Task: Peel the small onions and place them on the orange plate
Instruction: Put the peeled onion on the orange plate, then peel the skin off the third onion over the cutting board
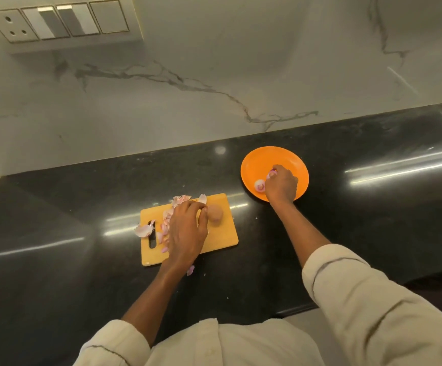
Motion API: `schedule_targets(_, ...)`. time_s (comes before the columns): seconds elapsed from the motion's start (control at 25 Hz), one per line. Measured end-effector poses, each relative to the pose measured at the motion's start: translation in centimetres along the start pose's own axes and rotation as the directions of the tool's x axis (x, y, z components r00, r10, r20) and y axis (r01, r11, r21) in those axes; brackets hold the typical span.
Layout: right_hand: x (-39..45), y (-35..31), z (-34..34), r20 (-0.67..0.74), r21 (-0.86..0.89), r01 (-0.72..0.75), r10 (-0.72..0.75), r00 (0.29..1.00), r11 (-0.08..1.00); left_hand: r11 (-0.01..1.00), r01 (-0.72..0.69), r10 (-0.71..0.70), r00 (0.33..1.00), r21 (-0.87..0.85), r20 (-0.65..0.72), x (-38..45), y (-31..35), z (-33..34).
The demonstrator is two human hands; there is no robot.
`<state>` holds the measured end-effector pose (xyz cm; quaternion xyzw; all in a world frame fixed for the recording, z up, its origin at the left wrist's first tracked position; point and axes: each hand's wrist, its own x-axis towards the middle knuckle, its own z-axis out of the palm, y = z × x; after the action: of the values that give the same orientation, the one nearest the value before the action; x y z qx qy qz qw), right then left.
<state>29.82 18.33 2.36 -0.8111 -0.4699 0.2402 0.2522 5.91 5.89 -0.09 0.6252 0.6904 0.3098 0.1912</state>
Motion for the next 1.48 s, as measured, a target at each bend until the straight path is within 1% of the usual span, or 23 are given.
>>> schedule_targets(0.08, 0.8, 1.1, 0.4, 0.119, -0.051, 0.02, -0.014, 0.993, 0.999, 1.0, 0.008, -0.009, 1.0, -0.03, -0.02, -1.0, -0.2, -0.2)
schedule_targets(0.16, 1.0, 2.0, -0.1, 0.167, -0.04, 0.032, -0.025, 0.986, 0.999, 0.999, -0.011, 0.009, 0.999, -0.039, -0.042, -1.7, -0.8, -0.7)
schedule_targets(0.2, 1.1, 1.8, -0.3, 0.145, -0.051, 0.043, -0.036, 0.989, 0.998, 0.999, 0.0, -0.003, 0.998, -0.043, -0.062, -1.9, -1.4, -1.1)
schedule_targets(0.28, 0.1, 1.2, -1.3, 0.002, -0.085, 0.077, -0.077, 0.997, 0.993, 0.998, 0.027, -0.032, 0.995, -0.051, -0.095, -2.2, -2.3, -1.8)
schedule_targets(0.32, -1.1, 0.2, -1.0, -0.059, -0.072, 0.136, -0.141, 0.988, 0.988, 0.998, 0.06, -0.064, 0.991, -0.034, -0.119, -2.4, -3.2, -2.4)
schedule_targets(0.36, -2.7, -1.0, -0.5, -0.081, -0.036, 0.224, -0.226, 0.971, 0.974, 0.996, 0.092, -0.092, 0.986, -0.004, -0.138, -2.6, -4.1, -3.0)
schedule_targets(0.4, -4.5, -2.2, 0.4, -0.053, -0.007, 0.327, -0.327, 0.944, 0.945, 0.991, 0.125, -0.119, 0.983, 0.035, -0.142, -2.9, -4.9, -3.6)
schedule_targets(0.48, -7.9, -4.6, 3.0, 0.099, 0.009, 0.512, -0.51, 0.854, 0.859, 0.973, 0.204, -0.191, 0.975, 0.111, -0.116, -3.3, -6.5, -4.7)
schedule_targets(0.52, -9.3, -5.6, 4.3, 0.2, -0.006, 0.573, -0.56, 0.804, 0.82, 0.963, 0.23, -0.218, 0.972, 0.142, -0.092, -3.4, -7.0, -5.1)
schedule_targets(0.56, -10.2, -6.4, 5.6, 0.298, -0.035, 0.618, -0.582, 0.757, 0.785, 0.956, 0.242, -0.235, 0.97, 0.168, -0.061, -3.5, -7.4, -5.4)
schedule_targets(0.64, -11.8, -7.8, 8.0, 0.465, -0.114, 0.675, -0.561, 0.684, 0.728, 0.947, 0.229, -0.235, 0.972, 0.223, -0.002, -3.5, -8.0, -5.9)
schedule_targets(0.72, -13.1, -8.2, 9.8, 0.563, -0.195, 0.702, -0.508, 0.652, 0.685, 0.945, 0.205, -0.231, 0.97, 0.256, 0.077, -3.1, -8.1, -6.2)
schedule_targets(0.76, -13.7, -8.3, 10.5, 0.579, -0.228, 0.704, -0.488, 0.653, 0.672, 0.944, 0.198, -0.237, 0.964, 0.265, 0.122, -3.0, -8.1, -6.4)
schedule_targets(0.84, -14.7, -8.2, 11.4, 0.572, -0.258, 0.681, -0.46, 0.68, 0.685, 0.939, 0.176, -0.238, 0.952, 0.296, 0.191, -3.2, -8.2, -6.7)
schedule_targets(0.92, -15.6, -8.0, 11.7, 0.552, -0.248, 0.666, -0.462, 0.694, 0.704, 0.948, 0.135, -0.204, 0.953, 0.287, 0.225, -3.4, -8.8, -6.8)
schedule_targets(1.0, -16.7, -8.0, 11.8, 0.549, -0.197, 0.687, -0.502, 0.668, 0.699, 0.967, 0.145, -0.19, 0.958, 0.211, 0.214, -3.7, -9.3, -6.8)
schedule_targets(1.08, -18.1, -7.9, 12.0, 0.568, -0.123, 0.687, -0.517, 0.641, 0.717, 0.969, 0.208, -0.231, 0.954, 0.131, 0.193, -4.1, -9.1, -6.6)
schedule_targets(1.12, -18.7, -7.8, 12.1, 0.574, -0.096, 0.68, -0.517, 0.634, 0.727, 0.969, 0.217, -0.236, 0.955, 0.123, 0.178, -4.2, -9.1, -6.6)
schedule_targets(1.24, -20.3, -7.3, 12.1, 0.582, -0.06, 0.69, -0.536, 0.611, 0.721, 0.974, 0.154, -0.176, 0.977, 0.168, 0.122, -4.7, -8.7, -6.6)
schedule_targets(1.36, -21.3, -7.0, 11.8, 0.597, 0.014, 0.66, -0.536, 0.597, 0.751, 0.984, 0.147, -0.158, 0.981, 0.097, 0.115, -5.1, -8.5, -7.4)
schedule_targets(1.4, -21.5, -6.8, 11.6, 0.586, 0.042, 0.65, -0.545, 0.599, 0.759, 0.989, 0.119, -0.128, 0.985, 0.084, 0.113, -5.4, -8.5, -7.6)
schedule_targets(1.44, -21.6, -6.4, 11.3, 0.552, 0.059, 0.643, -0.561, 0.616, 0.764, 0.994, 0.078, -0.086, 0.991, 0.083, 0.102, -5.9, -8.6, -7.8)
schedule_targets(1.48, -21.6, -6.1, 10.9, 0.506, 0.055, 0.632, -0.567, 0.65, 0.773, 0.996, 0.047, -0.053, 0.995, 0.075, 0.08, -6.4, -8.8, -8.1)
